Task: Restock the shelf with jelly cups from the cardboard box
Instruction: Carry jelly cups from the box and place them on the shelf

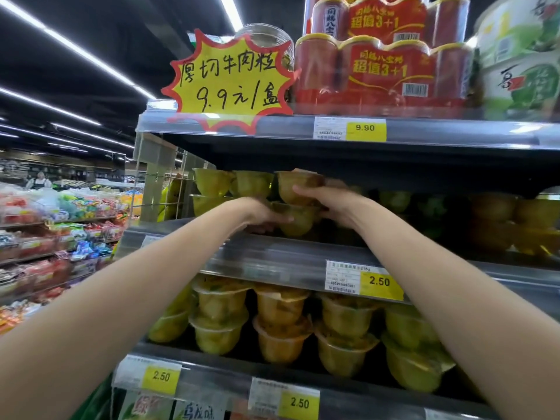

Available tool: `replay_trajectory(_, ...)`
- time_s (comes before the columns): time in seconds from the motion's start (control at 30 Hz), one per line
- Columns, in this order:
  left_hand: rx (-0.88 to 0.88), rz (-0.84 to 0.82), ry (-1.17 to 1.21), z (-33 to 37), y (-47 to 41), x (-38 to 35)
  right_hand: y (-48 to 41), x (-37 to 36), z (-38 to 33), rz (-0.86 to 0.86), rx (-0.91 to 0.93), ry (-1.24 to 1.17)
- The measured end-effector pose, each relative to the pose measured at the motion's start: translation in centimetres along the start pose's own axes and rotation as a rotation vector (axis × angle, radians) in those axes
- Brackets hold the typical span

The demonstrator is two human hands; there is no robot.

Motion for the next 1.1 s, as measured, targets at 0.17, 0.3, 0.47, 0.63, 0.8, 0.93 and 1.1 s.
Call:
replay_trajectory(0.17, -0.003, -0.025, 0.012, 0.2, -1.0, -0.4, -1.1, 0.3, 0.5, 0.032, -0.015, 0.068)
replay_trajectory(0.3, -0.008, -0.01, 0.031, 0.2, -1.6, -0.6, -1.6, 0.7, 0.7, 0.052, -0.008, 0.093)
replay_trajectory(0.47, -0.032, 0.022, 0.02, 0.5, -1.8, -0.8, -1.8, 0.8, 0.8, 0.073, 0.013, 0.135)
replay_trajectory(0.63, -0.017, 0.067, 0.014, 0.7, -1.4, -0.7, -2.0, 0.8, 0.7, 0.172, 0.051, 0.301)
replay_trajectory(0.8, -0.07, 0.09, -0.107, 1.5, -0.2, -0.6, -1.6, 0.7, 0.8, 0.209, 0.031, 0.399)
replay_trajectory(0.93, -0.182, 0.186, -0.308, 2.2, 1.4, -0.4, 0.0, 0.6, 0.2, 0.245, 0.015, 0.555)
replay_trajectory(1.1, -0.179, 0.281, -0.393, 2.1, 4.5, -0.4, 4.8, 0.2, 0.0, 0.289, 0.034, 0.884)
Point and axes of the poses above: each hand's wrist, its own y-axis away from the middle knuckle, its own x-axis out of the back of the hand, z = x × y, the point moved 5 cm from there along -y, towards the middle knuckle, and after that the axes turned 5 degrees about -x, right-handed, at the moved point
